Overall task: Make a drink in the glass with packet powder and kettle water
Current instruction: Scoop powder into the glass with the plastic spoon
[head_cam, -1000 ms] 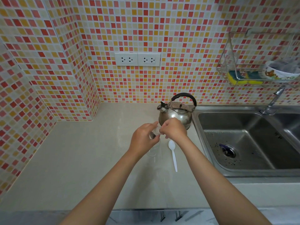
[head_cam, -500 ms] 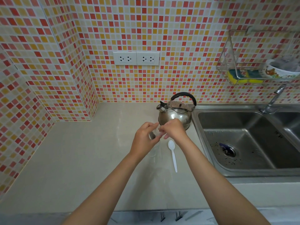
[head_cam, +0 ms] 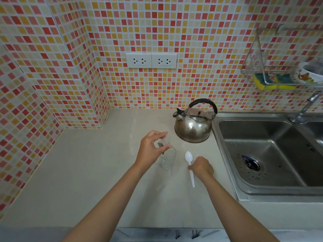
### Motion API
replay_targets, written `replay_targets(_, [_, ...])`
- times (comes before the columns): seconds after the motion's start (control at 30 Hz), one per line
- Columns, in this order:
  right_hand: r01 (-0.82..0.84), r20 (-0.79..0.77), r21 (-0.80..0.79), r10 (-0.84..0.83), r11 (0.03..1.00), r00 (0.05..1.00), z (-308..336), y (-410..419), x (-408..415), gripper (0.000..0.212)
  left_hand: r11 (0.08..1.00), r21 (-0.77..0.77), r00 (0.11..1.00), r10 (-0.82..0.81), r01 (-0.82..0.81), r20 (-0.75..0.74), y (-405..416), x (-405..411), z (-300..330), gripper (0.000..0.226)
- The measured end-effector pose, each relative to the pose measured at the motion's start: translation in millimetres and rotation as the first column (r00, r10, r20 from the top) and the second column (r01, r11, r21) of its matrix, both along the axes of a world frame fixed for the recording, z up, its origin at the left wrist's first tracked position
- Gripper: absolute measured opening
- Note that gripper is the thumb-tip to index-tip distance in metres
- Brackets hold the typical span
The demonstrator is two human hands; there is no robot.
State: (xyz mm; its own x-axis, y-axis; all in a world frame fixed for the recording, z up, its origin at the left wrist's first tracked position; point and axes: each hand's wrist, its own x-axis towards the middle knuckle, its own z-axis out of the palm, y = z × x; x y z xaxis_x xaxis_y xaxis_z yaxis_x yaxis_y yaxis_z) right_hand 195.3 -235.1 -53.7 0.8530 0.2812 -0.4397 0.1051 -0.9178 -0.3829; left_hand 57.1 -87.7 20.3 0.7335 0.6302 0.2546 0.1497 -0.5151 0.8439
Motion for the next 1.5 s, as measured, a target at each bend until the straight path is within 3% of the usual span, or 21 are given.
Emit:
replay_targets(0.3, [0.097, -0.024, 0.066, -0.096, 0.993, 0.995, -17, -1, 6, 0.019, 1.000, 0.010, 0.999, -0.011, 0.011, -0.052, 10, -4, -3, 0.053])
replay_targets(0.37, [0.154, -0.051, 0.195, -0.146, 0.969, 0.988, -13, -5, 10, 0.015, 1.000, 0.012, 0.997, -0.023, 0.024, -0.068, 11, -4, -2, 0.053])
replay_targets(0.47, [0.247, -0.129, 0.466, -0.211, 0.850, 0.969, 6, -11, 19, 0.009, 0.999, 0.021, 0.993, -0.034, 0.036, -0.111, 14, -1, -2, 0.054])
replay_targets(0.67, [-0.221, 0.239, 0.514, 0.109, 0.829, 0.965, 70, -20, 27, 0.027, 0.996, 0.036, 0.984, -0.080, 0.087, -0.161, 19, 9, 4, 0.057])
replay_targets(0.8, [-0.438, 0.383, 0.380, 0.292, 0.815, 0.876, 101, -17, 12, 0.028, 0.986, 0.092, 0.974, -0.116, 0.136, -0.193, 21, 15, 6, 0.058])
replay_targets(0.97, [-0.512, 0.425, 0.315, 0.364, 0.799, 0.829, 104, -12, 3, 0.026, 0.969, 0.167, 0.958, -0.135, 0.181, -0.255, 23, 19, 5, 0.058])
replay_targets(1.1, [-0.486, 0.396, 0.351, 0.343, 0.800, 0.852, 99, -6, 1, 0.025, 0.940, 0.236, 0.930, -0.163, 0.248, -0.328, 23, 20, 5, 0.056])
replay_targets(1.23, [-0.414, 0.281, 0.415, 0.318, 0.811, 0.905, 86, -1, 1, 0.024, 0.861, 0.370, 0.876, -0.158, 0.348, -0.456, 27, 18, 3, 0.055])
replay_targets(1.33, [-0.335, 0.161, 0.473, 0.294, 0.815, 0.942, 71, 1, -1, 0.025, 0.729, 0.503, 0.811, -0.123, 0.465, -0.571, 32, 20, 0, 0.053])
replay_targets(1.5, [-0.192, 0.027, 0.530, 0.210, 0.826, 0.977, 44, 0, -4, 0.026, 0.510, 0.580, 0.696, -0.051, 0.635, -0.717, 29, 28, 7, 0.051])
